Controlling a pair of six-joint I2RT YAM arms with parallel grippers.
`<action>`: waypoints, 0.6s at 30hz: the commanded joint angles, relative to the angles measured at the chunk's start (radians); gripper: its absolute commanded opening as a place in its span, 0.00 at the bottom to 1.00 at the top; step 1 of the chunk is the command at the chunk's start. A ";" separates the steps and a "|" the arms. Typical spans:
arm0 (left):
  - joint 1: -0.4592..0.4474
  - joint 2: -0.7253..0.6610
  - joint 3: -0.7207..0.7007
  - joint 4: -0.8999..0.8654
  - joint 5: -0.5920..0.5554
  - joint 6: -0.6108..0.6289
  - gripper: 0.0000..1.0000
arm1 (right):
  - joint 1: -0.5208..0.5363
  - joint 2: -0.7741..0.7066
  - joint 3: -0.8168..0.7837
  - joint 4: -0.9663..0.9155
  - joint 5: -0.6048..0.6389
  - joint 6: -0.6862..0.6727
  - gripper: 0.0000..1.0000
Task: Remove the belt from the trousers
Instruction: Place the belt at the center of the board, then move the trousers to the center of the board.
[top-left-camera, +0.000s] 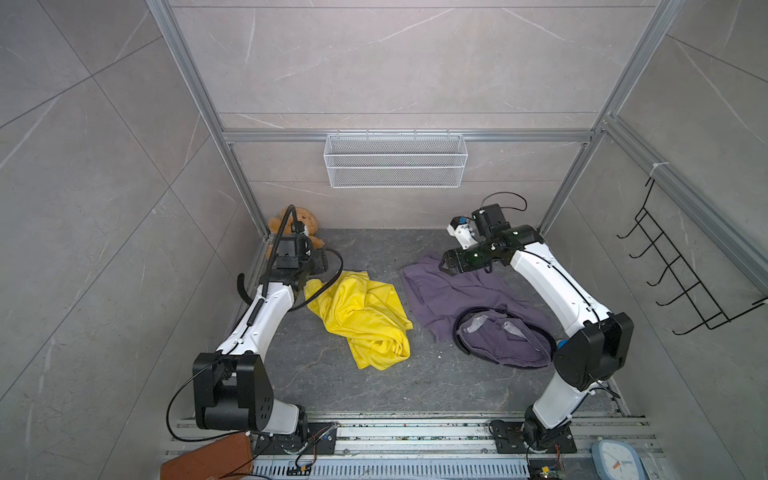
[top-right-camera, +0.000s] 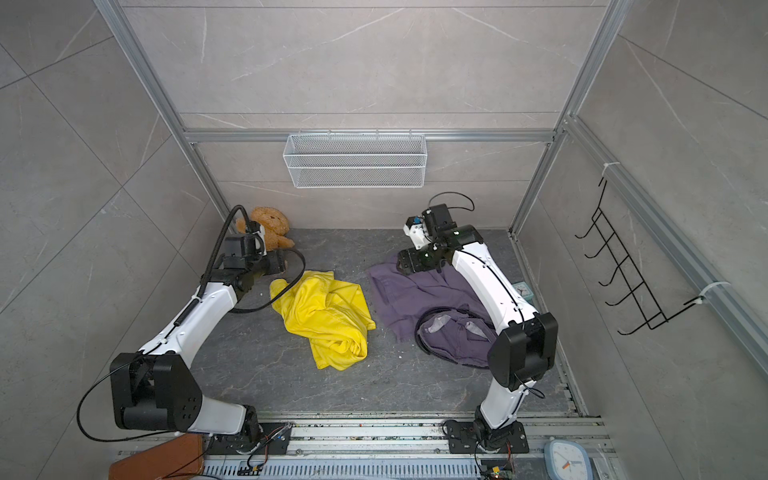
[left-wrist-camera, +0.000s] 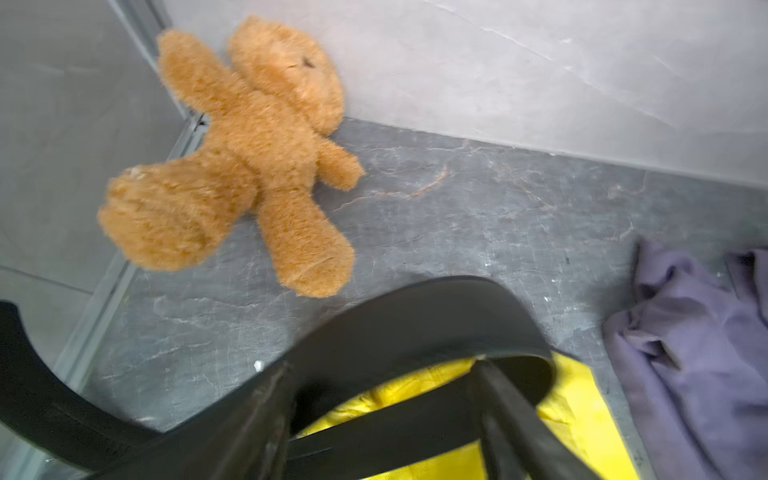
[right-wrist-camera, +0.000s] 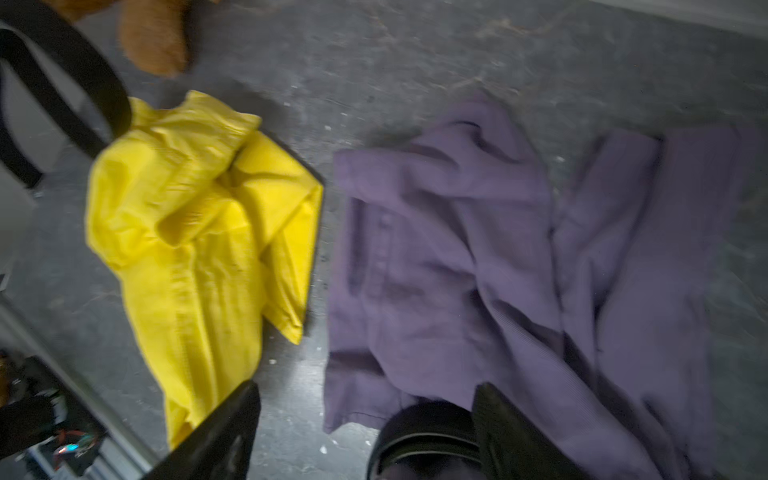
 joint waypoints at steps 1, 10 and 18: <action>-0.122 -0.027 0.047 -0.068 -0.100 0.007 0.78 | -0.042 -0.025 -0.134 0.071 0.120 0.010 0.84; -0.313 0.018 0.076 -0.293 -0.154 -0.133 0.86 | -0.161 -0.200 -0.505 0.199 0.120 0.142 0.86; -0.479 0.055 0.019 -0.272 -0.004 -0.240 0.86 | -0.159 -0.346 -0.701 0.255 -0.012 0.283 0.85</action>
